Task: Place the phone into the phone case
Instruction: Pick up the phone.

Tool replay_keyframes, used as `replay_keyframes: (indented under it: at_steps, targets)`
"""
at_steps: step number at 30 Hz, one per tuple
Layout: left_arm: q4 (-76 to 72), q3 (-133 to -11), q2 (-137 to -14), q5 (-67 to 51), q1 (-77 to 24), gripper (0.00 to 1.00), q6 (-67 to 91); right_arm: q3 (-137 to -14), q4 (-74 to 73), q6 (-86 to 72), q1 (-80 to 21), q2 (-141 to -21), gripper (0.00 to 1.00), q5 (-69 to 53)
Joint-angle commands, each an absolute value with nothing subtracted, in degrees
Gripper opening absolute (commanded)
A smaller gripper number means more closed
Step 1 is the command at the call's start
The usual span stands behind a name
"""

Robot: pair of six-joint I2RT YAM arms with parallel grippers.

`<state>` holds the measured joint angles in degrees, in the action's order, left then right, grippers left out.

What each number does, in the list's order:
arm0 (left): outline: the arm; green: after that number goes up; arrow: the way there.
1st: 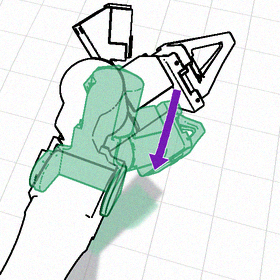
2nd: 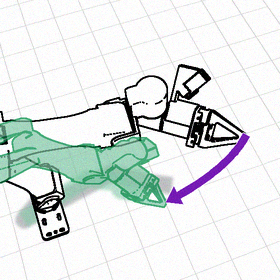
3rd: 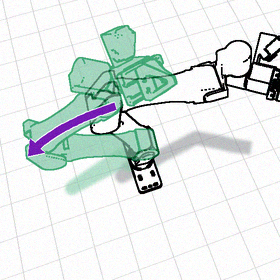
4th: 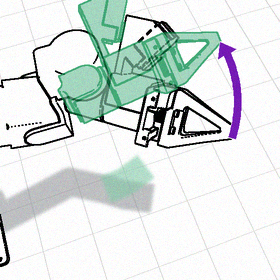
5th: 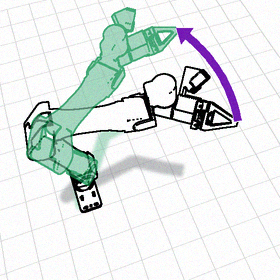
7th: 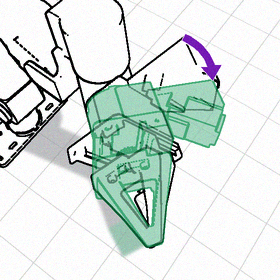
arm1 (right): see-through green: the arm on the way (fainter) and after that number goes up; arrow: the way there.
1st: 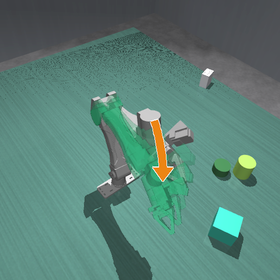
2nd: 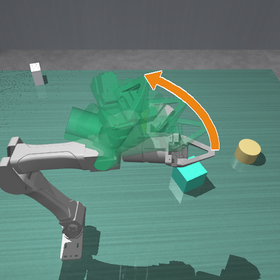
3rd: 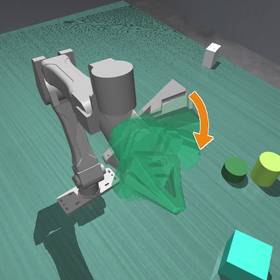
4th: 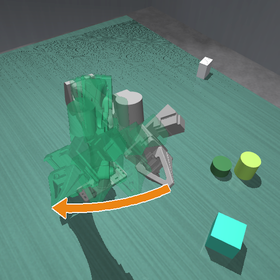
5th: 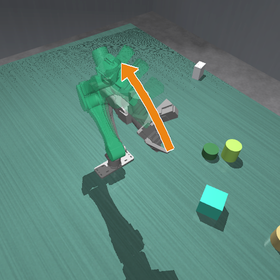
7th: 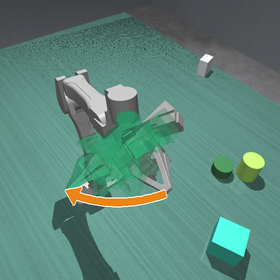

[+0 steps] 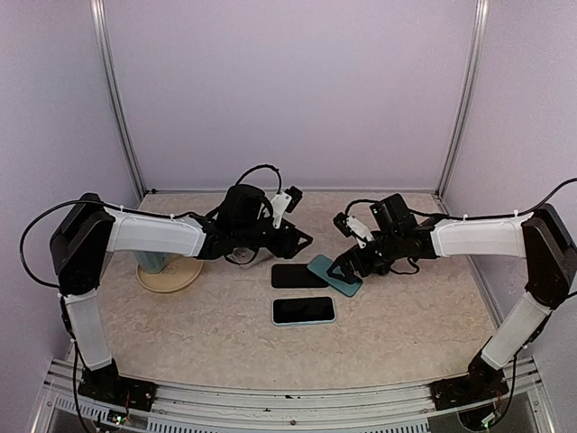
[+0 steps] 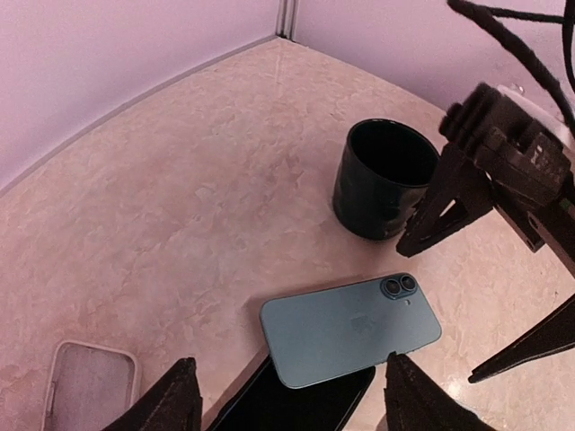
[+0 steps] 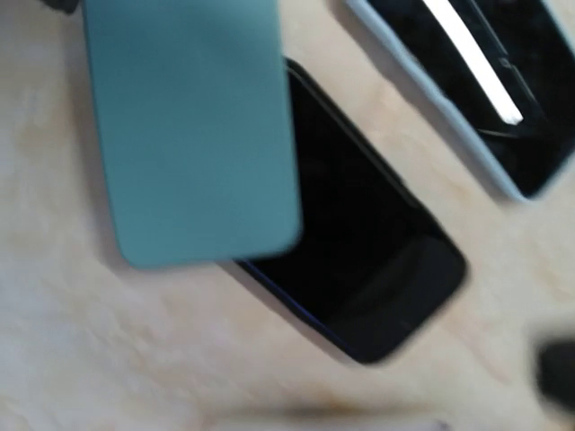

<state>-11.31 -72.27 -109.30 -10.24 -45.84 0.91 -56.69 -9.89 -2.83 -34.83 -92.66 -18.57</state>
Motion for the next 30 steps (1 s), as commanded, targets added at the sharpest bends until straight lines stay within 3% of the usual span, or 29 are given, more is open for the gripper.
replay_keyframes:
  at_steps: [1, 6, 13, 30]
  targets:
    - [-16.52, -67.87, -107.00, -10.20, -44.34, 0.71, 8.80, -56.27, -6.58, 0.72, -35.16, -94.66, 1.00, -13.63]
    - [-19.38, -64.08, -104.17, -11.42, -44.45, 0.76, 12.43, -61.36, -9.94, 3.26, -35.09, -100.48, 1.00, -11.74]
    - [-20.93, -59.37, -100.26, -10.09, -46.39, 0.99, 14.16, -68.26, -15.01, 7.20, -35.07, -106.42, 1.00, -11.77]
    - [-21.97, -53.09, -90.71, -8.58, -48.05, 0.99, 17.05, -76.71, -22.69, 10.61, -34.98, -113.45, 1.00, -14.56]
